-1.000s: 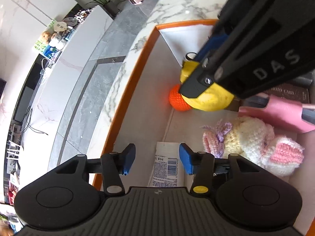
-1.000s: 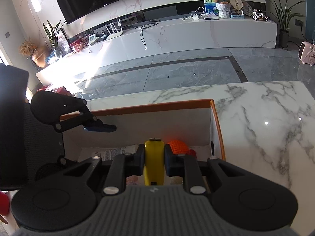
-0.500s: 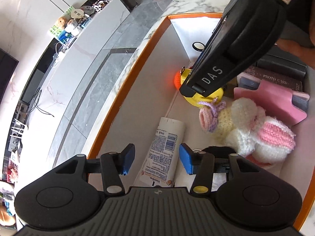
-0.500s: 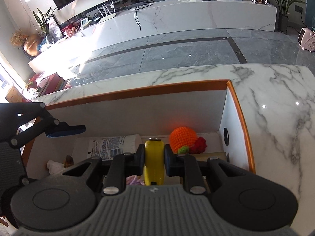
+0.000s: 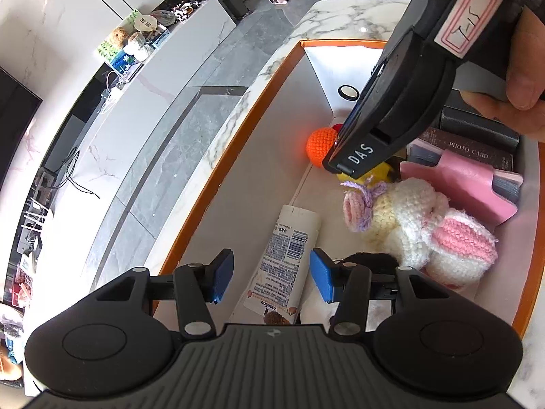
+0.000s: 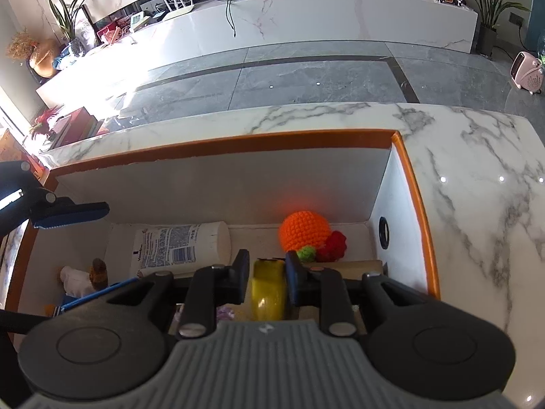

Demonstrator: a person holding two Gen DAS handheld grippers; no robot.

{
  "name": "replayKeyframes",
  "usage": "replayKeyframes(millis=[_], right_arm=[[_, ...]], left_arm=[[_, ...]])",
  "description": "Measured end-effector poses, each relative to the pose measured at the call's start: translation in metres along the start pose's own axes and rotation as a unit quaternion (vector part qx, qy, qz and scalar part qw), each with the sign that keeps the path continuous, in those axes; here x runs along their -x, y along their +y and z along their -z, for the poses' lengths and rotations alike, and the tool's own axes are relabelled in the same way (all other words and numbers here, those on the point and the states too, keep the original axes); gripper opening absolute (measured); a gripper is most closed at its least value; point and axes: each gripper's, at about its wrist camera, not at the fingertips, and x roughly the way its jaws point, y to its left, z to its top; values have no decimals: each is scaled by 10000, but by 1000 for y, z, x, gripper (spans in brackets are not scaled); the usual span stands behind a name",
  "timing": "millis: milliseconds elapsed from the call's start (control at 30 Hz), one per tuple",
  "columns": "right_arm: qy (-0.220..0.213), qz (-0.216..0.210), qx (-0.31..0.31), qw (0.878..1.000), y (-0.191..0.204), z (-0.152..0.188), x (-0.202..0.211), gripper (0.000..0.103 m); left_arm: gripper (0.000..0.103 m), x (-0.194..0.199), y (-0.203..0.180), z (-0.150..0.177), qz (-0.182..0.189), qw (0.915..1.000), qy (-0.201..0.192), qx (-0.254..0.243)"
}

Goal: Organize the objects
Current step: 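Lower the yellow tape measure into the orange box and open the right gripper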

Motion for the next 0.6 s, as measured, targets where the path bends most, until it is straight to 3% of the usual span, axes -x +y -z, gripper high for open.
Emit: replayKeyframes(millis=[333,600], right_arm=[[-120,170,55,9998,-4,0,26,17],[-629,-43,98,9980,6,24,86,21]], left_arm=[[59,30,-6,0,-115,9995,-143,256],[59,81,-6,5,-65,9906,-426,1296]])
